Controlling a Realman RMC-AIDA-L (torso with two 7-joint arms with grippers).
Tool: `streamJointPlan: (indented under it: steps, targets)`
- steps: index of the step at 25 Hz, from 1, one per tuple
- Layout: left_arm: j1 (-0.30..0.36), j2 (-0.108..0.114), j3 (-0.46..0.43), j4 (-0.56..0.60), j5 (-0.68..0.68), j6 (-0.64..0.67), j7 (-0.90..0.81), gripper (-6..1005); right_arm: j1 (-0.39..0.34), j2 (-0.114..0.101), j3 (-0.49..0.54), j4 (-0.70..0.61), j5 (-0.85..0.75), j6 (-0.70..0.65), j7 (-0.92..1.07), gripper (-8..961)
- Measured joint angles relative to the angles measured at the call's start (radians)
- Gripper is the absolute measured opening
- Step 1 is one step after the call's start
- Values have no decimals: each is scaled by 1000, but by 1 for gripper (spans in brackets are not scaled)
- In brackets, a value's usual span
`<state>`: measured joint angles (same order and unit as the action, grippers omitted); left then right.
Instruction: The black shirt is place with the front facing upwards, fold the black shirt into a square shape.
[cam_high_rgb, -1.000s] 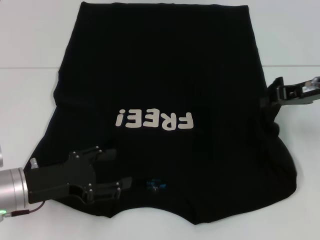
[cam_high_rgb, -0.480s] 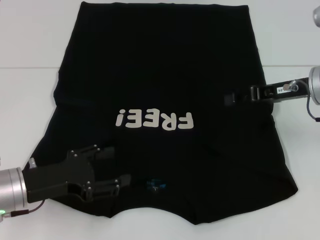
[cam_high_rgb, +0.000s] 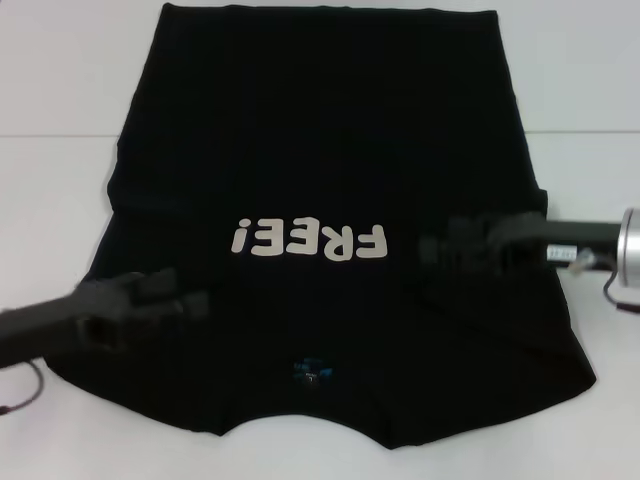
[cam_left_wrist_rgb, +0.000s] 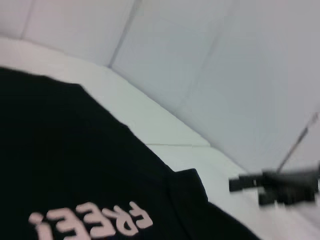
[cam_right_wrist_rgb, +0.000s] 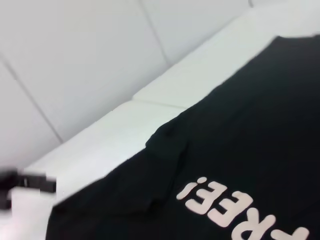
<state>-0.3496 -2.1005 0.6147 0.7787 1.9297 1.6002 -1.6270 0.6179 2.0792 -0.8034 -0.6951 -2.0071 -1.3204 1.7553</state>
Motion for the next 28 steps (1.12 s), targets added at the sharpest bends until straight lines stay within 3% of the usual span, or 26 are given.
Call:
streamJointPlan:
  steps: [2, 5, 7, 9, 12, 13, 19, 28]
  targets:
    - [-3, 33, -21, -2, 3, 21, -138, 834, -22, 15, -3, 19, 24, 1, -123, 738]
    - [-2, 80, -56, -1, 13, 24, -340, 834, -37, 14, -9, 99, 87, -20, -298, 790]
    - [0, 93, -69, 2, 24, 28, -382, 835, -39, 13, -10, 144, 105, -39, -404, 825]
    - [-3, 128, -132, 41, 131, 28, -539, 835, -40, 16, -11, 170, 105, -46, -482, 859]
    - [-18, 147, -176, 64, 254, 16, -649, 835, -41, 18, -15, 212, 102, -46, -572, 899]
    - [-39, 162, -208, 58, 351, 16, -707, 835, -41, 18, -16, 224, 102, -44, -598, 904]
    - [-66, 166, -215, 44, 471, -25, -783, 835, -41, 19, -18, 257, 106, -39, -660, 924]
    - [-77, 165, -196, -16, 481, -100, -785, 835, -41, 19, -20, 269, 103, -36, -661, 924]
